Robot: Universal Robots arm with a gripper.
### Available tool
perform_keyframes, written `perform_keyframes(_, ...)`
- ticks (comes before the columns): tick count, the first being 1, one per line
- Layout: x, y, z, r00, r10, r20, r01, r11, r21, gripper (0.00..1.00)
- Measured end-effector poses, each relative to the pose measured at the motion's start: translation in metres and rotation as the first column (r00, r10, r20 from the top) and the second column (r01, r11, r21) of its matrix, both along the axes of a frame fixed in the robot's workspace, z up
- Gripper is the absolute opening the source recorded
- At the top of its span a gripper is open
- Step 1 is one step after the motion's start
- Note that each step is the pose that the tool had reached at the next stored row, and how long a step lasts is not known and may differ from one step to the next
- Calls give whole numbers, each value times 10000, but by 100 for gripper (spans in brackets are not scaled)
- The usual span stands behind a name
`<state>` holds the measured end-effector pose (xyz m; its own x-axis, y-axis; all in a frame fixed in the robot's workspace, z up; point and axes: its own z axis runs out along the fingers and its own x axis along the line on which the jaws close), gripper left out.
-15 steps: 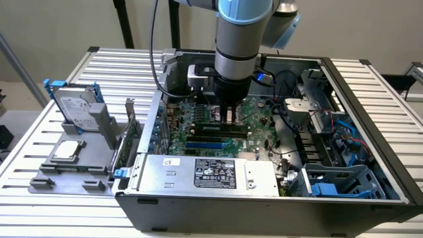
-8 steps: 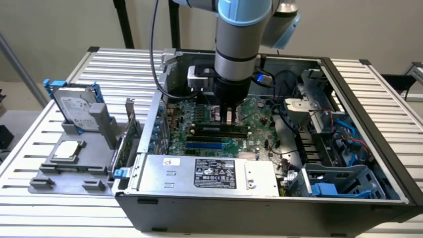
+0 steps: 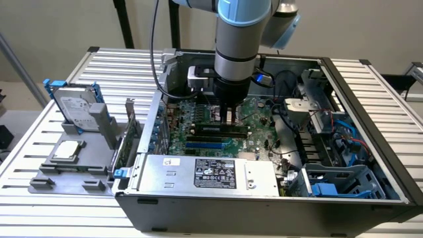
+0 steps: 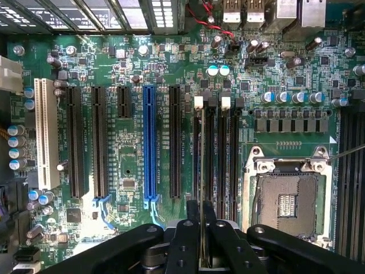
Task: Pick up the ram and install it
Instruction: 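Insert the ram into the slot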
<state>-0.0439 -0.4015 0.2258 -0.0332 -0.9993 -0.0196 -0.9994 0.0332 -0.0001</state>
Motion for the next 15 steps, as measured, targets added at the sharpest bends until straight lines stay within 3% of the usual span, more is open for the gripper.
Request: perform_keyframes(15, 0, 8, -16, 9998, 193, 2, -193, 9998, -60, 14)
